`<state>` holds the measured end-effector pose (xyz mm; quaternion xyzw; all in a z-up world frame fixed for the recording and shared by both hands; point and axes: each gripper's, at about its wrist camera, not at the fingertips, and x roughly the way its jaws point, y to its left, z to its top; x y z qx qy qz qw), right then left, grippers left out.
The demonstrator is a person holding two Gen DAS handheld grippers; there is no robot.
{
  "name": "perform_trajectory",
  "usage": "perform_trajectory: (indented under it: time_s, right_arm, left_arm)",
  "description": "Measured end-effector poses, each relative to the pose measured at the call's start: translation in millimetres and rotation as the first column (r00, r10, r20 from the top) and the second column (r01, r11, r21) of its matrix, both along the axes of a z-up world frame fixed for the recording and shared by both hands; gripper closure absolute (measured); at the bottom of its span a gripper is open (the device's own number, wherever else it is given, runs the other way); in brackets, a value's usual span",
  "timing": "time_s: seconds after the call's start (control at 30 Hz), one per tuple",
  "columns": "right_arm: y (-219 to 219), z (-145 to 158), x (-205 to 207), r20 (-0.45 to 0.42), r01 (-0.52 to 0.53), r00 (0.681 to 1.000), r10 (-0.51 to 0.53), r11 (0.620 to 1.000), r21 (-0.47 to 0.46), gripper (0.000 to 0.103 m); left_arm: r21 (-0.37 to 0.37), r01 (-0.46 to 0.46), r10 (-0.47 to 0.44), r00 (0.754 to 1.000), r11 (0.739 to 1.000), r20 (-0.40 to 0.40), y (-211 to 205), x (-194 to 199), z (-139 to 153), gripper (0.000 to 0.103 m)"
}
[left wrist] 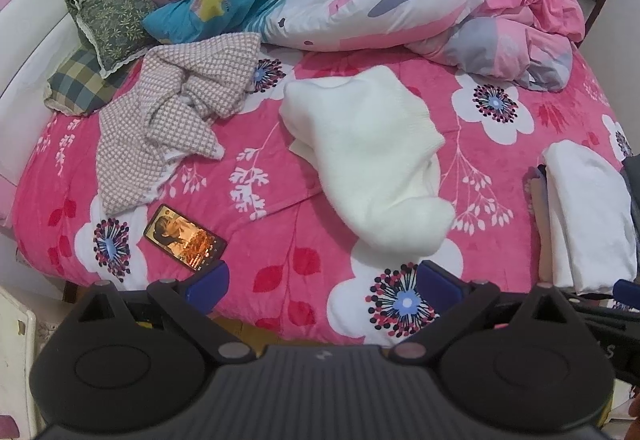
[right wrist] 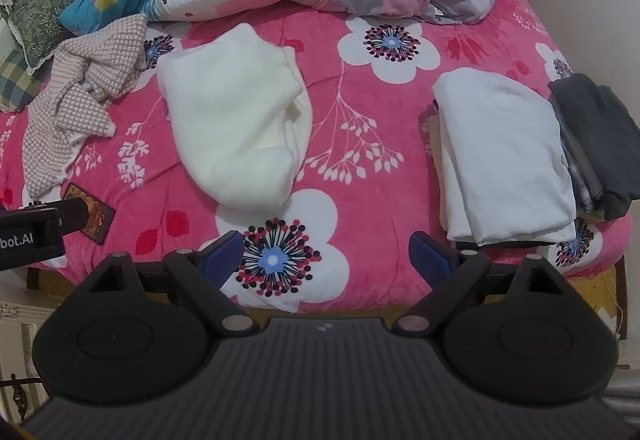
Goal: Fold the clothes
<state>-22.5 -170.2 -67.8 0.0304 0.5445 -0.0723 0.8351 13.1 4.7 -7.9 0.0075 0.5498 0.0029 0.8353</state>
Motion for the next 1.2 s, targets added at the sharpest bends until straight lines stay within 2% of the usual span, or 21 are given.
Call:
perform_trajectory:
  time_s: [1.2]
  right_arm:
    - [11.4, 3.6, 5.2, 0.007, -0.009, 1.0, 0.009, 1.0, -0.017, 0.013]
  left_arm:
    - [-0.003, -0.019, 0.019, 1.0, 1.0, 0.006, 14.7, 5.4, 3.1, 0.003]
